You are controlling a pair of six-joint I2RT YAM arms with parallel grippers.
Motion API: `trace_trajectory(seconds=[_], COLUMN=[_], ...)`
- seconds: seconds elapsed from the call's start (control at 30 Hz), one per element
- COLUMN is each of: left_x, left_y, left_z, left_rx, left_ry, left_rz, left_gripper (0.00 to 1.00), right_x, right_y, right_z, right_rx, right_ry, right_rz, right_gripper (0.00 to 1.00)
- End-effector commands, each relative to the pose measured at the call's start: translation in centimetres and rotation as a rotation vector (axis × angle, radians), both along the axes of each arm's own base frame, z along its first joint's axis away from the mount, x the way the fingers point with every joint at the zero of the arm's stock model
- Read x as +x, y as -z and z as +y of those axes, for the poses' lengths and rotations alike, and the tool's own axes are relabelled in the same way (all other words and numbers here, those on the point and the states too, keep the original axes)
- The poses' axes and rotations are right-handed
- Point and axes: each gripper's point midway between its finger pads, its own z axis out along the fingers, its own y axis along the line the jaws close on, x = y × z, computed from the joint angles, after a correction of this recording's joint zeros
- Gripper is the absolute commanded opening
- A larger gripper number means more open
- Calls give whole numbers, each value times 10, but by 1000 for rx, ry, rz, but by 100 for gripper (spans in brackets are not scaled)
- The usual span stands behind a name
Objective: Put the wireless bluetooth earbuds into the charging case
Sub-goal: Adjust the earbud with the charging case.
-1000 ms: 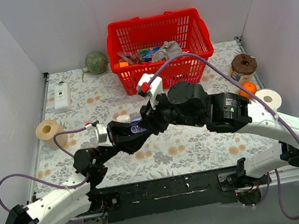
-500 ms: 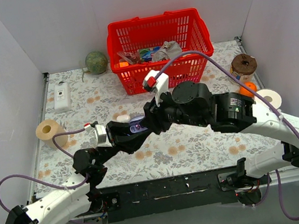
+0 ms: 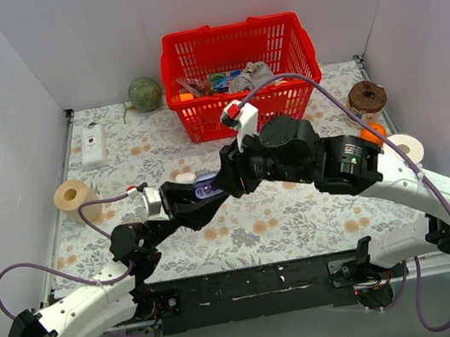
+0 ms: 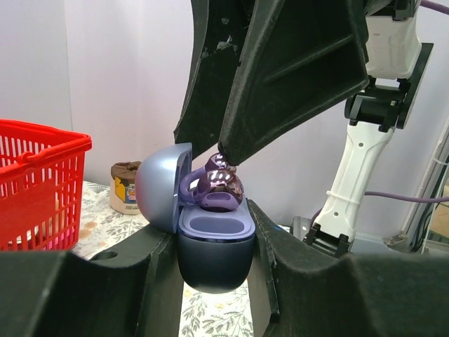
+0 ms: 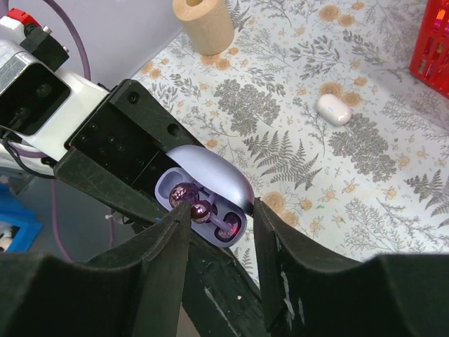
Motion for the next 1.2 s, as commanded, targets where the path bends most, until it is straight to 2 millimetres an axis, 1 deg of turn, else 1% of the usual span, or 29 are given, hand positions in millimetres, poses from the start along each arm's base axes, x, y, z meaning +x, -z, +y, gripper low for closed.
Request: trace_trajectory(seconds=[0.0, 0.07, 0.27, 0.43, 0.57, 0.77, 0.9, 1.17], left_x=[2, 6, 14, 19, 19, 18, 16, 16], left_y=[-20, -21, -23, -21, -22, -22, -23, -23], left_z=[7, 10, 14, 15, 15, 14, 13, 12], left_rx=[-46, -52, -67, -65, -69, -65, -62, -57], left_ry=[-49, -76, -128, -154, -159, -148, -138, -134], left_rz=[-51, -57, -58, -54, -58, -62, -66, -65], left_gripper=[0, 0, 0, 0, 0, 0, 0, 0], right_x=[-7, -8, -7, -9, -6, 3, 8, 10], right_y=[-26, -29, -29, -37, -35, -35, -32, -25], right_z=[1, 0, 1, 1, 3, 4, 9, 18], right_rx=[152, 177, 202, 270, 276, 295, 289, 265], right_ry=[-11, -10, 4, 16, 43, 76, 77, 54], right_rz=[71, 89, 148, 196, 241, 248, 247, 260], right_gripper=[47, 47, 46, 46, 46, 45, 45, 45])
